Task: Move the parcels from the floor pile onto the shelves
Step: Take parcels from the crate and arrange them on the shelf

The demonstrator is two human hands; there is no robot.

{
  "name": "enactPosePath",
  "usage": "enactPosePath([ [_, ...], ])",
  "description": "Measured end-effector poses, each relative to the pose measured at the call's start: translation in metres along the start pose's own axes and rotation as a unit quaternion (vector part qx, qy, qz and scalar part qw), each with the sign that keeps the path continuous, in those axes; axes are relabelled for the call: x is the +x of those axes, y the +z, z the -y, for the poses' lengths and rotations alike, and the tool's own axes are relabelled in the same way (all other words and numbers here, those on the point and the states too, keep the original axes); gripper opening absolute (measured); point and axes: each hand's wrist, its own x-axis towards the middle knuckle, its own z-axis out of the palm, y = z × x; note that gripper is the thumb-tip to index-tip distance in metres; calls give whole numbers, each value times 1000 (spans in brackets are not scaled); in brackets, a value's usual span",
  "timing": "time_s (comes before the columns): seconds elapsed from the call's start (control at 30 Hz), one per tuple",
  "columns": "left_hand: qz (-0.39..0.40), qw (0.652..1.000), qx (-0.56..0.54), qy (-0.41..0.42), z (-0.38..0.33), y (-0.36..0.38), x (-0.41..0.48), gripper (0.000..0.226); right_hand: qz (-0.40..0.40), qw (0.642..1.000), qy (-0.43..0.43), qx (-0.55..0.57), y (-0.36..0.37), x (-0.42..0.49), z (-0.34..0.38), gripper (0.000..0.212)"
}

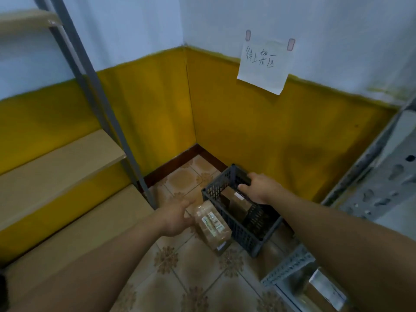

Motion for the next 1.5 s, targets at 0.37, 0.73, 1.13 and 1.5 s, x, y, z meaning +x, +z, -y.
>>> enactPosePath([
  [0.37,131,989,-2,64,65,-48,189,70,14,983,146,110,6,125,0,64],
  [0.73,195,972,72,106,45,-56,350,64,63,938,249,232,28,217,-43,64],
  [1.13,265,960,35,87,48,100,569,50,58,883,280,373,190,394,-124,40],
  [1.5,206,939,208,181,81,274,750,67,133,927,247,250,376,525,-161,79],
])
